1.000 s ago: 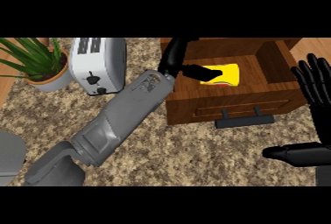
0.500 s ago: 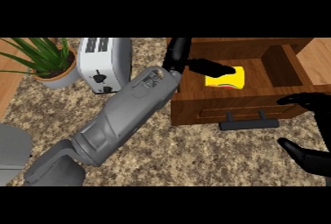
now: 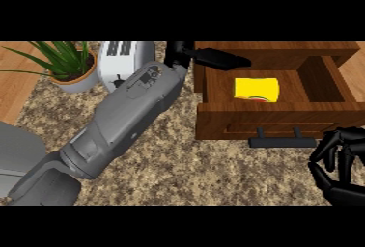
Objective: Pick up the cup, place it into the drawer and close the drawer
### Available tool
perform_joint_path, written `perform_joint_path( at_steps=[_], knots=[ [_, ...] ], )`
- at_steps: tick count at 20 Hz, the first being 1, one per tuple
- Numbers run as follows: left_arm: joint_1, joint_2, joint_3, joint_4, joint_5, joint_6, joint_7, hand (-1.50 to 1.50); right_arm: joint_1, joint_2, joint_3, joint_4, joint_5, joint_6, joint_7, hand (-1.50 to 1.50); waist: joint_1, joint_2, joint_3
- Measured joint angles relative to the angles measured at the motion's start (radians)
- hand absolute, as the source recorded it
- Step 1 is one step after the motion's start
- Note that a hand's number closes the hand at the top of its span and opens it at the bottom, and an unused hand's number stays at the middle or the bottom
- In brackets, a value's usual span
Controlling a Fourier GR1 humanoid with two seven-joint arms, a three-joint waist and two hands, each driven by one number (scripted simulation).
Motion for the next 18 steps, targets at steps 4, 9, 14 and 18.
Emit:
perform_joint_path(
  at_steps=[4,9,14,18],
  knots=[
    [0.062,0.065,0.015,-0.105,-0.005,-0.007,0.045,-1.5,-0.013,0.001,0.036,0.011,0.121,-0.029,0.01,1.5,0.018,-0.002,0.0],
    [0.17,0.167,0.038,-0.268,-0.008,-0.02,0.094,-1.5,-0.031,0.032,0.102,0.072,0.285,-0.095,-0.011,1.5,0.03,-0.003,0.0],
    [0.316,0.242,0.061,-0.419,-0.008,-0.039,0.106,-1.5,-0.091,0.047,0.175,0.176,0.452,-0.16,-0.057,1.5,0.036,-0.001,0.0],
    [0.402,0.305,0.085,-0.506,0.002,-0.066,0.115,-1.5,-0.134,0.037,0.26,0.283,0.621,-0.209,-0.085,1.5,0.046,0.001,0.0]
  ],
)
